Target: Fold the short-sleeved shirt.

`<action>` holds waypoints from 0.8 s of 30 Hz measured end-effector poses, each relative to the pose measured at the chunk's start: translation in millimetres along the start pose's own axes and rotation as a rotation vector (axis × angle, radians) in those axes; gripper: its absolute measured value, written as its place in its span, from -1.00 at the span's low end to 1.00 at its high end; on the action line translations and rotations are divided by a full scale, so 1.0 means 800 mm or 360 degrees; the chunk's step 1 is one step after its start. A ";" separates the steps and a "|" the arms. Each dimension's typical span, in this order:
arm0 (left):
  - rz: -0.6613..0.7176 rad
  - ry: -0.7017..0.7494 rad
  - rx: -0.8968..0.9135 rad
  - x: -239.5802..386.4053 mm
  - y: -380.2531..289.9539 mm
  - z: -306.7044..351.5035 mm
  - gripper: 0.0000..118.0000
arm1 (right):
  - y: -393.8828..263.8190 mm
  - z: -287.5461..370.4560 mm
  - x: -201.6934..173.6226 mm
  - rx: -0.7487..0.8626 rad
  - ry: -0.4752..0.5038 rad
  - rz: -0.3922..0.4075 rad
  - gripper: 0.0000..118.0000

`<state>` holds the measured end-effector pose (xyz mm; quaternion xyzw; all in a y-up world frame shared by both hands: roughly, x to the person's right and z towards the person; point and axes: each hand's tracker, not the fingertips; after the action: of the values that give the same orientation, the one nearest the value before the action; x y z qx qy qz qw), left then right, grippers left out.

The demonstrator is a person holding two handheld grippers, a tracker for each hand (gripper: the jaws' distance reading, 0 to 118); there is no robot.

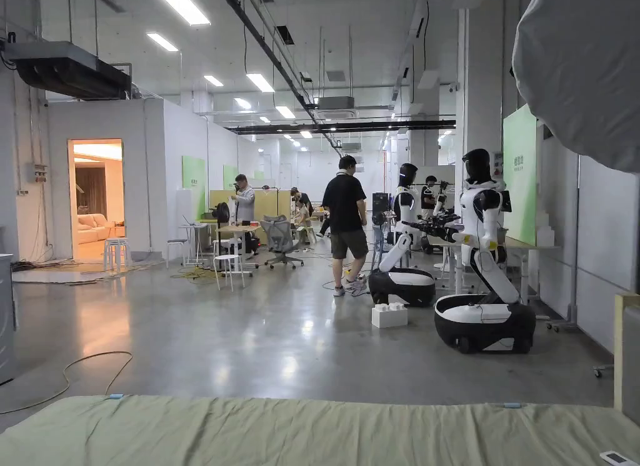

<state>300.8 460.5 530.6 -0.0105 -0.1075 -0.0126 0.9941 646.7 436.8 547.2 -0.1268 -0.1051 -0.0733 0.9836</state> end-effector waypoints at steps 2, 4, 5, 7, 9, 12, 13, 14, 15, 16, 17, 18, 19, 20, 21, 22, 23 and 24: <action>-0.0007 -0.0001 0.0001 0.005 0.001 0.001 1.00 | 0.000 0.003 -0.006 0.0041 -0.0061 -0.0007 1.00; 0.0001 -0.0007 0.0006 0.007 0.001 0.003 1.00 | -0.002 0.000 -0.005 -0.0046 0.0014 -0.0102 1.00; 0.0006 -0.0010 0.0008 0.008 0.001 0.003 1.00 | 0.001 0.000 -0.003 -0.0016 0.0046 -0.0091 1.00; 0.0017 -0.0016 0.0013 0.007 0.001 0.004 1.00 | 0.000 -0.002 0.002 -0.0078 0.0065 -0.0203 1.00; -0.0011 -0.0014 0.0000 0.010 0.000 0.004 1.00 | -0.002 -0.003 0.007 -0.0083 0.0096 -0.0234 1.00; -0.0022 -0.0011 -0.0007 0.010 -0.001 0.003 1.00 | -0.008 0.000 0.003 0.0010 -0.0013 -0.0195 1.00; -0.0017 -0.0009 -0.0011 0.010 -0.001 0.003 1.00 | -0.009 -0.001 0.004 -0.0001 0.0012 -0.0179 1.00; -0.0007 -0.0010 -0.0011 0.009 -0.002 0.002 1.00 | -0.009 -0.002 0.005 -0.0021 0.0033 -0.0162 1.00; 0.0002 -0.0011 -0.0010 0.009 -0.002 0.001 1.00 | -0.010 -0.004 0.005 -0.0056 0.0085 -0.0152 1.00; 0.0011 -0.0015 -0.0012 0.009 -0.003 0.001 1.00 | -0.013 -0.005 0.007 -0.0062 0.0150 -0.0145 1.00; 0.0015 -0.0018 -0.0015 0.009 -0.003 0.000 1.00 | -0.017 -0.005 0.010 -0.0017 0.0223 -0.0163 1.00; 0.0019 -0.0021 -0.0016 0.009 -0.004 0.000 1.00 | -0.020 -0.005 0.014 0.0014 0.0284 -0.0172 1.00; 0.0032 -0.0025 -0.0018 0.008 -0.003 0.000 1.00 | -0.021 -0.004 0.016 0.0036 0.0328 -0.0173 1.00; 0.0067 -0.0033 -0.0019 0.007 -0.001 0.000 1.00 | -0.021 -0.005 0.021 0.0069 0.0398 -0.0176 1.00; 0.0112 -0.0051 -0.0002 0.004 0.001 0.001 1.00 | -0.021 -0.005 0.025 0.0102 0.0456 -0.0170 1.00; 0.0148 -0.0078 0.0023 0.002 0.002 0.002 1.00 | -0.021 -0.005 0.029 0.0139 0.0528 -0.0129 1.00; 0.0142 -0.0075 0.0029 0.001 0.002 0.001 1.00 | -0.021 -0.004 0.032 0.0189 0.0575 -0.0115 1.00; 0.0122 -0.0060 0.0034 0.003 0.002 0.001 1.00 | -0.021 -0.001 0.032 0.0218 0.0581 -0.0088 1.00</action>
<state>303.2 462.0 531.7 -0.0041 -0.1259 0.0269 0.9917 669.1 417.6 556.3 -0.0411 0.0669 -0.1147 0.9903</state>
